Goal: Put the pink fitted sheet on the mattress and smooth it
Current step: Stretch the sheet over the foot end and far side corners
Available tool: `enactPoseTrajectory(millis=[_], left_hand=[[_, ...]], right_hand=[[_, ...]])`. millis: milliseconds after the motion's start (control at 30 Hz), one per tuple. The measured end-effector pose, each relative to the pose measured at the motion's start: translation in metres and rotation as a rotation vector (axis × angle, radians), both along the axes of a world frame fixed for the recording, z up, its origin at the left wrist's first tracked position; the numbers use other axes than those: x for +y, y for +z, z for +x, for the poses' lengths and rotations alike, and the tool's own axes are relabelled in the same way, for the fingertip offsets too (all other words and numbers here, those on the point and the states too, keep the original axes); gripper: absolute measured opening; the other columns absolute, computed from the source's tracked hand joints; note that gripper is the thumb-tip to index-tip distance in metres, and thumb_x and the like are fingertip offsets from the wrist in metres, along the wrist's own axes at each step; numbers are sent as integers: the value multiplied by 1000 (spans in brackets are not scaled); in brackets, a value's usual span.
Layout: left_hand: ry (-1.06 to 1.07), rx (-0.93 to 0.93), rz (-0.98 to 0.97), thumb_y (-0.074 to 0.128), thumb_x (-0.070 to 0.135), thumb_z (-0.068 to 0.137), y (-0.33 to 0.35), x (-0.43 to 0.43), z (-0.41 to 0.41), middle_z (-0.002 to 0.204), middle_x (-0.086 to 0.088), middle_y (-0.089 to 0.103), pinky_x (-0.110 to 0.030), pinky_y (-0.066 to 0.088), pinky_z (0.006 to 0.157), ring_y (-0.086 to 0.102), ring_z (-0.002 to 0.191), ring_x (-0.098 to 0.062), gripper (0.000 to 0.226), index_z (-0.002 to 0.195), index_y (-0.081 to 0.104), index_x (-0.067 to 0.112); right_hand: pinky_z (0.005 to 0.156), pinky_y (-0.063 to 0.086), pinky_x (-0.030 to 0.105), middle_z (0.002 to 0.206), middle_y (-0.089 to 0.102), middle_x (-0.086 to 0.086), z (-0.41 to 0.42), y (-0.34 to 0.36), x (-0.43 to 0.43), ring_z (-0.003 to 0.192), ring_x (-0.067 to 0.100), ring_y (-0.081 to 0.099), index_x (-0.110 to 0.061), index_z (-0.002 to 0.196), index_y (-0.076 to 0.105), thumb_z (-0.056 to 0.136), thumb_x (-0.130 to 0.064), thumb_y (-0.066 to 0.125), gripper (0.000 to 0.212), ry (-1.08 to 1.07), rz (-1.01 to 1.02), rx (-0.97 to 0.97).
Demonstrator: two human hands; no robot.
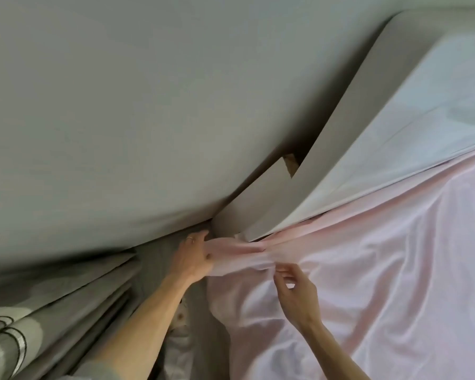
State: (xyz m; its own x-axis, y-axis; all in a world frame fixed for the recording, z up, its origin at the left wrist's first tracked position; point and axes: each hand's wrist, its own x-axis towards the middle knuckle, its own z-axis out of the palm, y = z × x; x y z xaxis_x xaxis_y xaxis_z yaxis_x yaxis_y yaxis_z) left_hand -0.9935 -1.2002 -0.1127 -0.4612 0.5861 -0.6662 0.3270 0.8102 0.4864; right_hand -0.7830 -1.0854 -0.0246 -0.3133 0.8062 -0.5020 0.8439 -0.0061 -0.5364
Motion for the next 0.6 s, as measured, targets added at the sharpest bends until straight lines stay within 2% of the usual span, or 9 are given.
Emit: enactPoseTrajectory(millis=[67,133,200,267,367,467,533,600], left_hand=[[0,-96,162,59,42,83,-1,18,17,150,3,38,-37,38,109,37,137,-20,67,146,37,33],[-33,-103,222,60,56,80,-4,32,32,138,8,48,-35,40,106,43,129,-15,55,131,51,36],[25,-94,254,59,65,79,-9,41,46,114,12,60,-31,48,92,55,111,-11,43,108,63,34],[53,-45,279,57,55,87,-10,48,55,94,11,62,-27,47,75,61,96,-14,29,91,66,27],[104,-5,297,49,39,96,-8,52,60,93,3,68,-27,42,67,63,88,-19,21,92,63,23],[228,-120,315,46,37,95,-3,50,61,93,1,69,-34,51,72,65,87,-22,17,94,59,25],[200,-226,297,47,56,90,1,50,65,93,7,69,-38,55,79,65,87,-17,27,96,58,32],[110,-304,251,47,83,77,9,52,71,88,13,71,-37,57,79,68,83,-9,56,101,64,35]], right_hand=[[73,51,17,93,70,-18,0,-1,2,88,-3,63,-31,101,65,94,-21,60,13,-10,40,30],[70,49,13,90,71,-17,1,0,5,86,0,65,-30,99,66,93,-19,61,13,-37,75,68],[70,49,12,89,71,-16,3,2,9,85,1,65,-28,98,66,93,-17,62,13,-62,98,100],[73,50,16,91,70,-15,6,4,17,87,1,64,-28,98,65,93,-16,62,13,-60,124,110],[74,49,16,95,69,-13,9,7,32,89,-1,63,-27,102,65,94,-17,60,14,-57,148,111],[73,48,14,98,68,-14,11,10,44,91,-3,62,-27,105,65,94,-19,58,14,-73,160,114],[74,47,16,99,67,-15,12,13,49,91,-3,61,-28,105,64,95,-21,58,14,-95,150,132],[77,48,20,97,66,-17,14,18,52,90,0,62,-28,103,63,96,-27,59,9,-153,115,125]])
